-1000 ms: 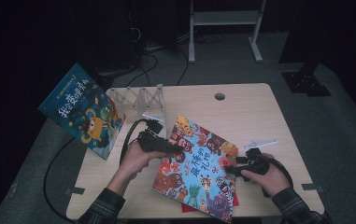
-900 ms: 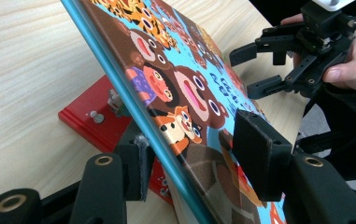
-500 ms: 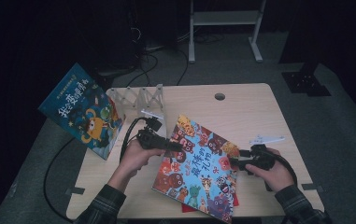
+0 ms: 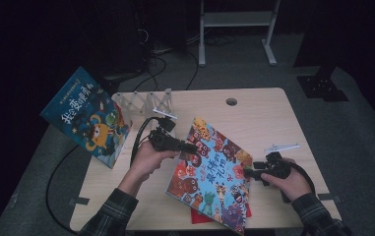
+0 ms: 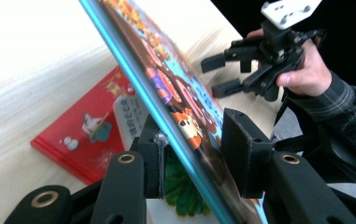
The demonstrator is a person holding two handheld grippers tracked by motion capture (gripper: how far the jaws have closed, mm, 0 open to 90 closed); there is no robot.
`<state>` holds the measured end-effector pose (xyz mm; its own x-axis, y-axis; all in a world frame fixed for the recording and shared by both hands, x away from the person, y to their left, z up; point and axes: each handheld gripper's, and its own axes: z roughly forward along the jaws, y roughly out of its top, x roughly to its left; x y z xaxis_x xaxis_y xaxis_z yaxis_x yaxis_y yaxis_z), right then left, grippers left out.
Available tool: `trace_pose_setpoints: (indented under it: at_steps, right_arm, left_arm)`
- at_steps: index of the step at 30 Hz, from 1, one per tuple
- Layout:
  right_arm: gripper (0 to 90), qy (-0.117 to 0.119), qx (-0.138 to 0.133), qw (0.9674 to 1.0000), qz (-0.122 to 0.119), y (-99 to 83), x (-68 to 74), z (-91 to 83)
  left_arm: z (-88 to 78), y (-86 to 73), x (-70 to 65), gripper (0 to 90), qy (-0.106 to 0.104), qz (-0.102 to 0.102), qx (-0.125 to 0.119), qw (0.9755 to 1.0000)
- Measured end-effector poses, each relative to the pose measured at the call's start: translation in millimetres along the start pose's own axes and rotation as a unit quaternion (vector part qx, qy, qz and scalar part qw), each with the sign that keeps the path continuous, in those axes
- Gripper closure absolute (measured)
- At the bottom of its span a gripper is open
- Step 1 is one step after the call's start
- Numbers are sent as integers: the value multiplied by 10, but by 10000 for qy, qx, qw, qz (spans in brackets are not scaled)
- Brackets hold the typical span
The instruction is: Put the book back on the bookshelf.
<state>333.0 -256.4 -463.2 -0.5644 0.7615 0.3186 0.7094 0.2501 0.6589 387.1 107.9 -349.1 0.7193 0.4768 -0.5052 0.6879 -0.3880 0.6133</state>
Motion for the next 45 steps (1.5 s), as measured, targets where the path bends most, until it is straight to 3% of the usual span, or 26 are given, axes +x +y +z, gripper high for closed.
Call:
trace_pose_setpoints:
  at_steps: [5,9,12,14,24,27,34,35,37,38,42,45]
  right_arm:
    - [371,-14,13,10000,39,-2,4,-22]
    - [373,8,1,9999,118,-13,1,-29]
    - [373,1,-3,9999,102,-9,-1,-27]
    - [371,-8,35,10000,92,-4,-2,-33]
    - [357,-46,8,10000,6,-1,2,-55]
    - [371,-87,-273,9996,5,10,-9,-107]
    - [370,-480,-581,9972,-15,42,-104,-180]
    - [367,-658,-794,9946,136,49,-189,-246]
    - [366,-747,-877,9932,191,49,-223,-268]
    - [367,-959,-954,9904,292,39,-315,-301]
    - [374,-1322,-838,9873,277,20,-444,-269]
    - [379,-1465,-769,9858,278,22,-492,-240]
  left_arm:
    - [30,80,-92,599,158,185,46,9997]
    - [68,105,-124,598,174,239,31,9996]
    - [140,118,-147,582,149,286,213,9993]
    - [143,128,-160,594,113,302,185,9993]
    - [127,172,-130,639,-36,85,296,9995]
    - [111,219,-157,668,-150,78,303,9994]
    - [90,309,-252,681,-85,209,372,9991]
    - [61,334,-276,693,-72,192,338,9992]
    - [44,347,-285,707,-76,202,331,9992]
    - [14,375,-308,715,-108,212,316,9992]
    - [-27,428,-369,737,-122,312,346,9988]
    - [-42,459,-410,748,-148,345,350,9987]
